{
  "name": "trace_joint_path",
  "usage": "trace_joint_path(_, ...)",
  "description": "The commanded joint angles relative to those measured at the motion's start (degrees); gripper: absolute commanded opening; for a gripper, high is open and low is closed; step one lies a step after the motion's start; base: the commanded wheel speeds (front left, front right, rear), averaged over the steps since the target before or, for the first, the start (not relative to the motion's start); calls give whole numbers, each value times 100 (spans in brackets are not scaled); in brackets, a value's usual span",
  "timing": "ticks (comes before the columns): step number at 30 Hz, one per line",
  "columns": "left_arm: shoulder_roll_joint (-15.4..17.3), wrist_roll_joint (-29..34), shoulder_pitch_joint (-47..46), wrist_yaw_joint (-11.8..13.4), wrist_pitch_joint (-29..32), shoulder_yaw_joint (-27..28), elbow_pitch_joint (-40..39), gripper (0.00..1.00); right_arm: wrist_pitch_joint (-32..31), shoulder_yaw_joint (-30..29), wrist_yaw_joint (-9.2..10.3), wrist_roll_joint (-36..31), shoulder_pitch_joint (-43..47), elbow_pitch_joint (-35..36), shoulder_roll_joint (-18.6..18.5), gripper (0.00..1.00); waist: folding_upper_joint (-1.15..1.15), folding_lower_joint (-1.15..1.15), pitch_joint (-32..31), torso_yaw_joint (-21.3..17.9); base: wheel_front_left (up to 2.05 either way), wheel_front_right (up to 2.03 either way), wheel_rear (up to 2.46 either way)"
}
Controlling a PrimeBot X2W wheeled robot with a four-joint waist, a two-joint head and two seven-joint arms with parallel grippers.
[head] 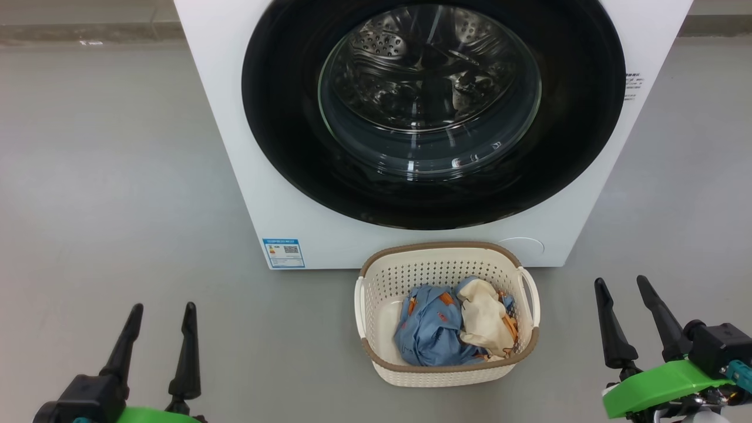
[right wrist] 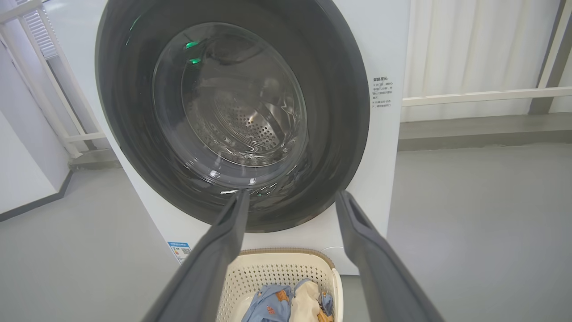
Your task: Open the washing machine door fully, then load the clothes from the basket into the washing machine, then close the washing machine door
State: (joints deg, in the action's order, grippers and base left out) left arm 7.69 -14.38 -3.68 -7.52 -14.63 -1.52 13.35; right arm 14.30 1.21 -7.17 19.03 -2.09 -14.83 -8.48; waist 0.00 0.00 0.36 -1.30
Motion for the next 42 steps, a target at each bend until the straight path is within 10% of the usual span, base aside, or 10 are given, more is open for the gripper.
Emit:
trace_joint_path(1,71,36,-257,4,-37,208,-81,100,70,59,-32,-93,-66,157,-46,100,0,0,0,-6,0,0,0)
trace_joint_path(42,81,508,-415,9,-37,232,182,100,70,-154,-32,-133,-36,274,97,100,0,0,128,-67,53,53,-107)
